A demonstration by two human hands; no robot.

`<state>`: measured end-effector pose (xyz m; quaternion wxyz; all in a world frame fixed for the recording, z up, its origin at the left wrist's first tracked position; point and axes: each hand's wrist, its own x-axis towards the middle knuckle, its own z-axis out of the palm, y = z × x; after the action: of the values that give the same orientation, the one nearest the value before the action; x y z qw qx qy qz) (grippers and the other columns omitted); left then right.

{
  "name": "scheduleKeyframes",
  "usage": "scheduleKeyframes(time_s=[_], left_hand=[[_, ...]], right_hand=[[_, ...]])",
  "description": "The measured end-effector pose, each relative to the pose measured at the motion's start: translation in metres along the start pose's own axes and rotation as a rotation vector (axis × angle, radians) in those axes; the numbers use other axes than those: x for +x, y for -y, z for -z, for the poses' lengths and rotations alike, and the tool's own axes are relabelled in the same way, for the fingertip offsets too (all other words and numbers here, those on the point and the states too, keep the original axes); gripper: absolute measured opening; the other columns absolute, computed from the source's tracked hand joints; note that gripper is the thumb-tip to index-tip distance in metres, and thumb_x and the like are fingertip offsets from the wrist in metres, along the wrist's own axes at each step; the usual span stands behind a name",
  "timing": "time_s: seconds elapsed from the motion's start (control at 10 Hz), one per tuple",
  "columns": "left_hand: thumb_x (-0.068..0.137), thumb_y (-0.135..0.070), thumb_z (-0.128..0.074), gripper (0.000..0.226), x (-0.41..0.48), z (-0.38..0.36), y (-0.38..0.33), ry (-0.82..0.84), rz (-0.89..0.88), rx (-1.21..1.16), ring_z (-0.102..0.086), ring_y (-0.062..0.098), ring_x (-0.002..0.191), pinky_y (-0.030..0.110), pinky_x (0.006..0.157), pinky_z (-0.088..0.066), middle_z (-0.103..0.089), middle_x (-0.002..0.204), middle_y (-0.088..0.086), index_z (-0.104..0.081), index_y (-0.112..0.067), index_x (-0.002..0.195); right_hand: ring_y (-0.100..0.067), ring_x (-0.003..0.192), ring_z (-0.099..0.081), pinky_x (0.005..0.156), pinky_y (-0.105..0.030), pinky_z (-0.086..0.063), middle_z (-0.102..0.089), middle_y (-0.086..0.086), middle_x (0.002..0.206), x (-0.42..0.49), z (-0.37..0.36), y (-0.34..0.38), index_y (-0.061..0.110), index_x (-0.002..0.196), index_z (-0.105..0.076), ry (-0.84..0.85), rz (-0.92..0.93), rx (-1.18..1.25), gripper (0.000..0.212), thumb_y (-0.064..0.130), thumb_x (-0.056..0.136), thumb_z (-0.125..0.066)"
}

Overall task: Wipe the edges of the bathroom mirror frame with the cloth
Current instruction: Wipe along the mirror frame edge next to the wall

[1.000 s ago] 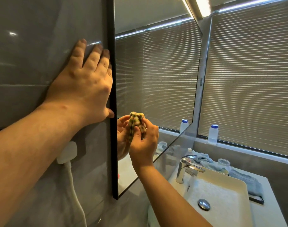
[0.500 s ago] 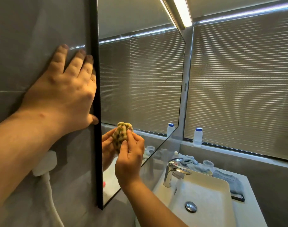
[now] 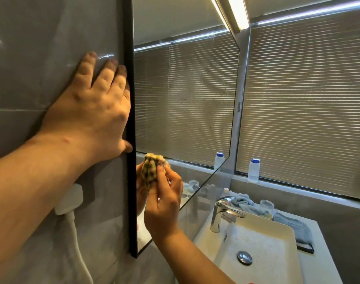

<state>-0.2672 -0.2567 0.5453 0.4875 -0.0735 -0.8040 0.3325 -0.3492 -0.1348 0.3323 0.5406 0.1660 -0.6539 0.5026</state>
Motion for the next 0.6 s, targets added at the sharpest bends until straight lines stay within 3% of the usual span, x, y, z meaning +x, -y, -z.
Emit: scheduleKeyframes(time_s=[0.2, 0.3, 0.4, 0.5, 0.6], left_hand=[[0.06, -0.085, -0.051, 0.124, 0.001, 0.005, 0.003, 0.008, 0.006, -0.004, -0.016, 0.039, 0.146, 0.06, 0.117, -0.003, -0.023, 0.156, 0.023, -0.032, 0.003, 0.146], [0.061, -0.086, -0.049, 0.123, 0.0, 0.002, -0.004, 0.035, 0.008, 0.027, -0.015, 0.039, 0.146, 0.06, 0.117, -0.004, -0.022, 0.157, 0.023, -0.031, 0.001, 0.146], [0.06, -0.084, -0.054, 0.124, -0.001, -0.001, 0.007, 0.013, 0.022, 0.015, -0.017, 0.039, 0.145, 0.059, 0.117, -0.004, -0.025, 0.156, 0.023, -0.033, 0.003, 0.145], [0.068, -0.069, -0.069, 0.113, 0.005, -0.022, -0.015, -0.134, 0.015, -0.25, -0.029, 0.026, 0.143, 0.05, 0.118, -0.015, -0.027, 0.156, 0.021, -0.035, 0.006, 0.144], [0.082, -0.032, -0.079, 0.06, -0.015, -0.081, -0.124, -0.034, 0.216, -1.37, -0.057, 0.003, 0.118, 0.018, 0.093, -0.047, -0.047, 0.144, 0.005, -0.054, -0.014, 0.134]], right_hand=[[-0.016, 0.121, -0.049, 0.105, -0.025, -0.041, -0.05, 0.0, 0.13, 0.01, 0.002, -0.007, 0.012, 0.139, -0.052, -0.027, 0.059, 0.001, 0.043, 0.015, 0.096, -0.047], [-0.017, 0.118, -0.05, 0.103, -0.027, -0.043, -0.051, -0.001, 0.128, 0.02, 0.002, -0.015, 0.01, 0.139, -0.053, -0.04, 0.038, -0.01, 0.044, 0.014, 0.095, -0.046], [-0.021, 0.118, -0.052, 0.101, -0.04, -0.048, -0.052, -0.001, 0.126, 0.035, 0.004, -0.032, 0.01, 0.137, -0.056, -0.056, -0.101, 0.004, 0.045, 0.024, 0.096, -0.043], [-0.022, 0.118, -0.053, 0.1, -0.046, -0.049, -0.054, -0.003, 0.127, 0.046, 0.009, -0.05, 0.012, 0.135, -0.058, -0.06, -0.22, -0.017, 0.044, 0.027, 0.097, -0.044], [-0.021, 0.121, -0.051, 0.103, -0.043, -0.047, -0.056, 0.0, 0.131, 0.049, 0.013, -0.052, 0.015, 0.136, -0.058, -0.041, -0.224, -0.049, 0.042, 0.021, 0.096, -0.045]])
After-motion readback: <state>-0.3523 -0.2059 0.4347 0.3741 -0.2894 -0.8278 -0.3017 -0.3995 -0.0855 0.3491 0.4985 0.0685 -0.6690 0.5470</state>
